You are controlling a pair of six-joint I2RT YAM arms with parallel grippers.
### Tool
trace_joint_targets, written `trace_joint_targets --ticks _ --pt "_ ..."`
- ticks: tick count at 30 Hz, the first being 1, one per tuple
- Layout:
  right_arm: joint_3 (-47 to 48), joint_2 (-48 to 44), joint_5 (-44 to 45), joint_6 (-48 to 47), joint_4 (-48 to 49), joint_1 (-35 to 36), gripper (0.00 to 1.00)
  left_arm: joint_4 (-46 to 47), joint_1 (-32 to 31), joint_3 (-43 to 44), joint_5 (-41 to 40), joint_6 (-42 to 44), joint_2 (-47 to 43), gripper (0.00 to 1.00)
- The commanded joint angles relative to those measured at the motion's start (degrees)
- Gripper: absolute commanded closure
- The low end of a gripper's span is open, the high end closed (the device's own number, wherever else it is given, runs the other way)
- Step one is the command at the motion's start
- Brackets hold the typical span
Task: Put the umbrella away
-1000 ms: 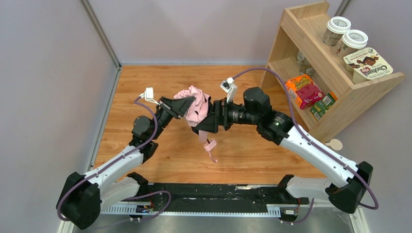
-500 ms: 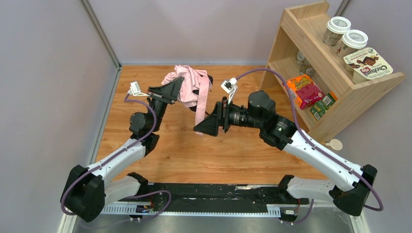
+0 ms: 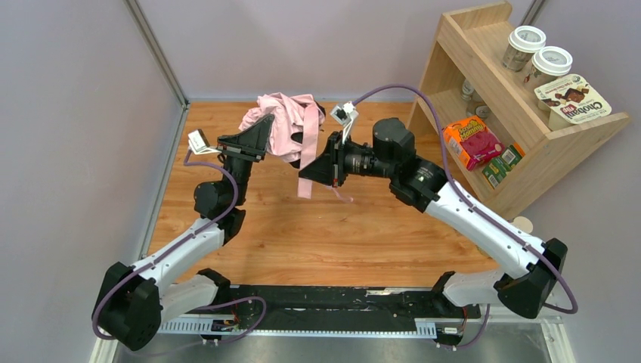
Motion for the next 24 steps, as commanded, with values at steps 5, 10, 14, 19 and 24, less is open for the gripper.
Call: trace_joint_targets --ticks 5,10,14,19,24 --pt "28.32 9.88 -19.81 7.47 -5.07 -1.30 1.00 9.29 0.21 4.66 -0.01 1.53 2.30 1.00" --pt "32.56 13.77 -16.04 -8.09 -23.02 1.51 1.00 9.29 3.72 12.54 0.76 -1.11 7.13 1.00" --pt "24.43 11.77 -10.93 -19.37 -22.30 2.48 1.00 7.87 5.84 19.15 -0.90 -10.74 11.69 1.00" --pt "13.69 10.62 3.38 -25.80 -8.60 5.11 1.00 13.32 3.39 27.41 -4.07 -25.96 21.98 1.00" --pt "4.28 11.05 18.07 -21.07 14.96 5.21 1.00 13.42 -2.50 28.31 -7.76 -23.53 21.64 1.00"
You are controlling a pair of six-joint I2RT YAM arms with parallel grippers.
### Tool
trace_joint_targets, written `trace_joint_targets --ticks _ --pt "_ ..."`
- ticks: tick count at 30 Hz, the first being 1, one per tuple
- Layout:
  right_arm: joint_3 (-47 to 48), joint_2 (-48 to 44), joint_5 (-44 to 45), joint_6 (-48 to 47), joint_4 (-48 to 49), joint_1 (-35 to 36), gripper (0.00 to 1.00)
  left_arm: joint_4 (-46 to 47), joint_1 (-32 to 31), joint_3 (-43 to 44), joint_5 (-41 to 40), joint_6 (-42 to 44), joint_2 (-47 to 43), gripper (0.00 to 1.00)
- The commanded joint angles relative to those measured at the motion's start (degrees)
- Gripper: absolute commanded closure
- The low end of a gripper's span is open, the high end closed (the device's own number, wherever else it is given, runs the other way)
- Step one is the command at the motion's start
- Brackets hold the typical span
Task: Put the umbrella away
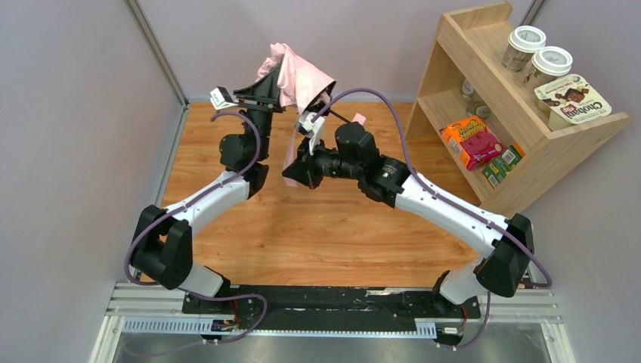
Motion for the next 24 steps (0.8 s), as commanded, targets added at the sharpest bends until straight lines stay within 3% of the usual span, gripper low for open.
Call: trace_joint_targets --ticks 1,6,10,13,15,19,24 --pt "-5.39 -0.79 15.36 1.22 22.47 0.88 1.00 7.95 -4.33 3.08 -3.94 -3.77 -2.05 1.00" --pt "-12.67 -4.56 14.58 5.54 27.59 0.70 1.00 4.36 -5.38 0.46 -1.83 -4.72 -6.44 1.00" --pt "-17.96 -7.29 17.92 3.44 30.49 -0.09 1.00 -11.00 -5.82 -1.13 1.68 -15.08 -13.72 1.00" --pt "-17.62 -10.19 15.04 2.30 26.29 -0.97 1.00 -26.53 -5.82 -2.27 2.31 -8.98 -20.40 1.00" --pt "-17.61 -12.30 10.73 2.55 24.26 -0.97 1.00 -32.10 -5.82 -3.24 -0.23 -3.86 -25.07 1.00" --pt "-18.93 -12.22 3.00 4.58 26.44 -1.14 1.00 -26.34 -5.82 -6.76 -2.19 -9.29 -24.73 1.00" --pt "-21.91 -14.32 1.83 5.71 27.93 -1.67 1.00 -29.38 -5.82 -3.86 2.03 -12.37 -24.11 1.00"
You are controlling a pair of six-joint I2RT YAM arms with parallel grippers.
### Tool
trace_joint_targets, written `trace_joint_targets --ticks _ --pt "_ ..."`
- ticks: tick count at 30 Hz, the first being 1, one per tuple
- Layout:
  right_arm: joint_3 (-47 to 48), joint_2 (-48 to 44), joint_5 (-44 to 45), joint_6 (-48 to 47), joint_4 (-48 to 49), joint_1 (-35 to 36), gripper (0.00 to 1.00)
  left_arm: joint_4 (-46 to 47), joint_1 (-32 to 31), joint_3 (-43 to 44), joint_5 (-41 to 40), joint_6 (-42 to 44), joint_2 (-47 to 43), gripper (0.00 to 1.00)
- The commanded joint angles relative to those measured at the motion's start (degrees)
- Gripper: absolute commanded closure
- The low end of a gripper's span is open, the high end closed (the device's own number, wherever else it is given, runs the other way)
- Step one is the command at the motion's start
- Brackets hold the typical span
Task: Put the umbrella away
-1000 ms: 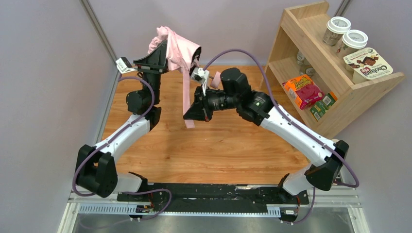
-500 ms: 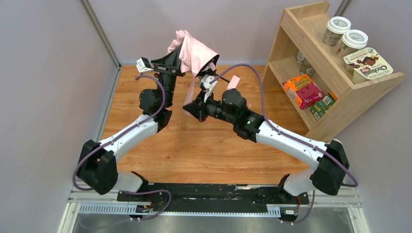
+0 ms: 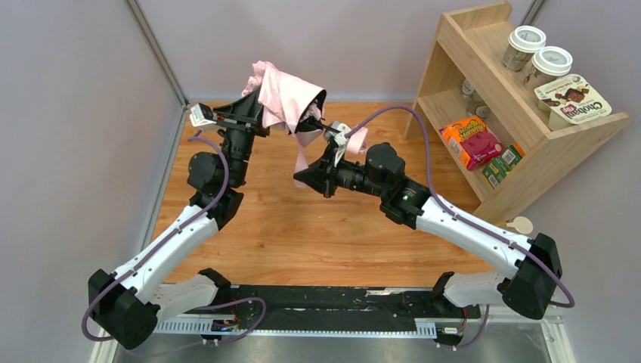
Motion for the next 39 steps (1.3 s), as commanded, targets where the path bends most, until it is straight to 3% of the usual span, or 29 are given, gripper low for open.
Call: trace_joint_targets --ticks 1,6,15,17,20,23,26,33,39 --pt "-3.62 -3.85 -2.40 3.49 4.88 -1.39 1.00 -2.38 -0.34 2.46 4.40 -5.25 -0.94 1.00" --pt "-7.14 -6.76 -5.82 10.86 9.35 -1.39 1.00 -3.53 -0.34 1.14 1.68 -3.84 -3.23 1.00" --pt "-16.62 -11.30 -5.99 20.26 22.17 -3.23 1.00 -0.71 -0.42 2.20 7.65 -10.44 -0.24 1.00" --pt "-15.16 -13.44 -5.31 19.76 17.30 -2.80 1.00 -2.99 -0.42 1.50 6.34 -7.63 -1.82 1.00" --pt "-7.53 -12.92 -0.85 14.23 2.04 1.23 0.97 -4.50 -0.42 0.36 4.93 -3.06 -2.88 1.00" --pt "5.72 -5.21 -0.99 9.58 -16.82 2.65 1.00 -1.70 -0.51 -0.61 4.66 -3.14 -1.04 1.00" --pt "16.11 2.00 -0.90 5.09 -29.79 3.62 1.00 1.38 -0.60 -1.50 3.87 -2.27 0.28 1.00" --pt "19.65 3.52 -7.40 0.34 -30.35 5.46 0.99 0.08 -0.60 -1.50 1.41 5.55 -1.74 1.00" --pt "12.82 -3.06 -20.75 -0.98 -21.14 5.38 0.82 -0.21 -0.51 -2.90 0.36 8.21 -2.80 1.00"
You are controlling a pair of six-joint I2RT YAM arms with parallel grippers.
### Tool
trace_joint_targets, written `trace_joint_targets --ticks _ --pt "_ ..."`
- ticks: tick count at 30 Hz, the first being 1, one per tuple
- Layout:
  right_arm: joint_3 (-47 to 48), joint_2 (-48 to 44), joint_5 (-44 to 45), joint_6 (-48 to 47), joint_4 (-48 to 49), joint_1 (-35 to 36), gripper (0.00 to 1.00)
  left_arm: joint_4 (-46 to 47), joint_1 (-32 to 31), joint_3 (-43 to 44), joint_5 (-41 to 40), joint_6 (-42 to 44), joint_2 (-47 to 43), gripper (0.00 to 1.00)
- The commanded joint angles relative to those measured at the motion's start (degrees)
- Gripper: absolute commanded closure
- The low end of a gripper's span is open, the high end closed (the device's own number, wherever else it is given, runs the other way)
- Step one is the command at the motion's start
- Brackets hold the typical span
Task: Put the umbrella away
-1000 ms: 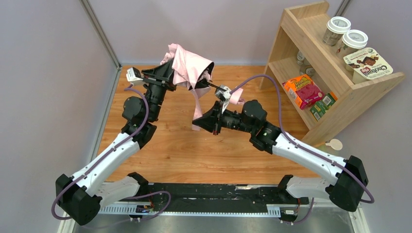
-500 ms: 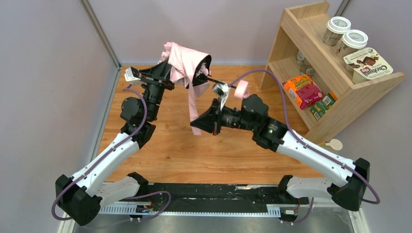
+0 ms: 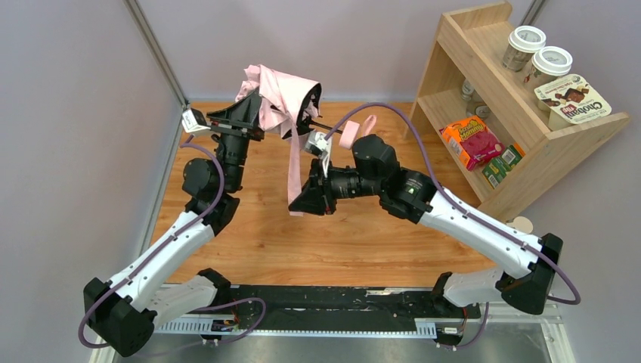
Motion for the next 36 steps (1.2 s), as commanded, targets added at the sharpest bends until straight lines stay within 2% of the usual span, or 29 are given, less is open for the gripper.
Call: trace_joint_targets --ticks 1,3,5,6,7,8,11,14,15,25,27,29,31,32,36 --pt "-3.67 -6.37 -11.55 -3.89 7.63 0.64 0.74 1.79 -0.73 -1.44 2.04 5.75 -0.94 1.00" --pt "-5.88 -7.87 -9.72 -4.68 8.70 0.55 0.61 2.67 -0.73 -1.00 2.73 4.35 -0.15 1.00" --pt "-5.80 -8.13 -6.30 -4.08 7.56 0.37 0.30 4.08 -0.73 -0.47 3.79 3.82 0.64 1.00" --pt "-5.45 -8.22 -4.98 -3.64 6.69 0.46 0.19 5.39 -0.73 -0.30 3.80 3.90 1.17 1.00" --pt "-5.18 -8.57 -3.14 -2.85 5.63 0.46 0.13 5.92 -0.73 0.05 3.62 4.08 1.35 1.00" --pt "-5.18 -9.27 0.36 -1.28 4.23 0.46 0.00 6.62 -0.73 0.23 3.45 4.17 1.61 1.00" --pt "-4.66 -10.50 4.34 -0.29 -2.61 0.46 0.00 7.24 -0.73 1.19 3.53 3.91 2.84 1.00" --pt "-6.67 -14.19 10.48 1.02 -8.68 0.37 0.00 12.07 -0.73 1.99 4.67 2.24 4.95 1.00" --pt "-7.20 -16.20 13.99 2.85 -10.36 0.11 0.00 13.82 -0.73 1.99 5.37 2.06 6.00 1.00" --pt "-6.23 -27.55 24.03 17.19 -21.27 -7.36 0.00 21.48 -0.12 2.60 7.84 3.29 9.35 1.00" --pt "-5.36 -28.61 29.29 22.09 -24.68 -8.67 0.00 22.71 0.06 2.52 8.10 3.29 9.96 1.00" --pt "-3.78 -28.70 34.75 30.77 -30.91 -11.91 0.00 24.20 0.06 2.52 8.19 3.64 10.40 1.00" --pt "-5.17 -29.57 31.44 40.69 -32.43 -16.31 0.00 24.74 0.23 2.60 8.36 5.30 10.40 1.00" --pt "-6.57 -30.19 26.90 46.84 -31.22 -18.33 0.00 24.91 0.32 2.60 8.45 6.01 10.31 1.00" --pt "-15.35 -30.81 6.34 68.82 -17.09 -23.35 0.00 26.66 0.50 2.60 8.98 8.12 10.31 1.00"
